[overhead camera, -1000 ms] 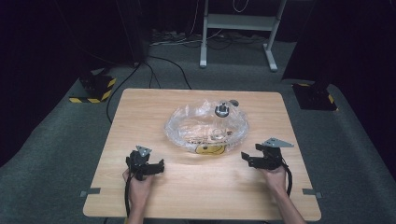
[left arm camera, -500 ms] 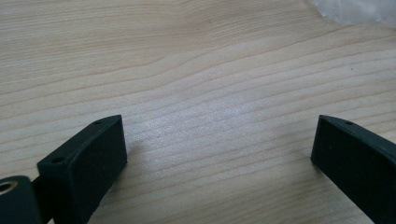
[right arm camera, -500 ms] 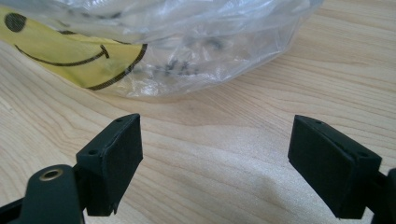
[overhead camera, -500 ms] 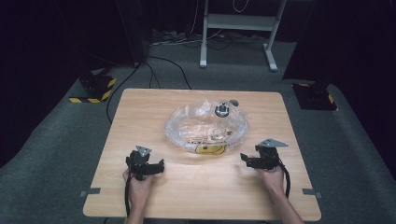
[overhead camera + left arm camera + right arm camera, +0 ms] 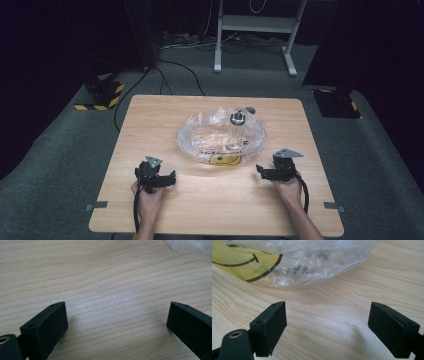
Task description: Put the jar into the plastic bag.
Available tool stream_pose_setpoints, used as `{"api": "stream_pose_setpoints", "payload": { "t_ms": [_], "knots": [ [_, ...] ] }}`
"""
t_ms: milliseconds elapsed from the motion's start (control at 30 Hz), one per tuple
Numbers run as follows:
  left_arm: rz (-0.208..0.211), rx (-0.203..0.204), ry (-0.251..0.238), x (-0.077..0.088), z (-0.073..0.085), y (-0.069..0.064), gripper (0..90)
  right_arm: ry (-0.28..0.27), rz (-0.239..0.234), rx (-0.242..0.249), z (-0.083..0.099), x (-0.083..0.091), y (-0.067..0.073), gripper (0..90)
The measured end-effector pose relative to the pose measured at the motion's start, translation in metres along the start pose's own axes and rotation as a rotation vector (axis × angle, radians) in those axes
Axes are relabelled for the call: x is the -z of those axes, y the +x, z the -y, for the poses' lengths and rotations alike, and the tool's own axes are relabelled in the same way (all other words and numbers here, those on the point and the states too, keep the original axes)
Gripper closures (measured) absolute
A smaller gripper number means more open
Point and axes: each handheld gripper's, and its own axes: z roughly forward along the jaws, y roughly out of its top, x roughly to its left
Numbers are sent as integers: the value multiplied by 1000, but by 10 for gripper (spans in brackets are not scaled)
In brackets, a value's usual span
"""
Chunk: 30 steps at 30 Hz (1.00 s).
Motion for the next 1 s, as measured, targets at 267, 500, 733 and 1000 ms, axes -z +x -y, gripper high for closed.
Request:
{"api": "stream_pose_setpoints", "payload": {
  "t_ms": [267, 500, 733, 1000],
  "knots": [
    [-1, 0, 0, 0, 0, 0, 36, 44, 18, 43, 6, -12, 5, 131],
    [-1, 0, 0, 0, 0, 0, 36, 43, 22, 44, 6, -13, 5, 126],
    [-1, 0, 0, 0, 0, 0, 36, 43, 22, 44, 6, -13, 5, 125],
    [0, 1, 0, 0, 0, 0, 36, 42, 18, 45, 6, -13, 4, 125]
  ]
}}
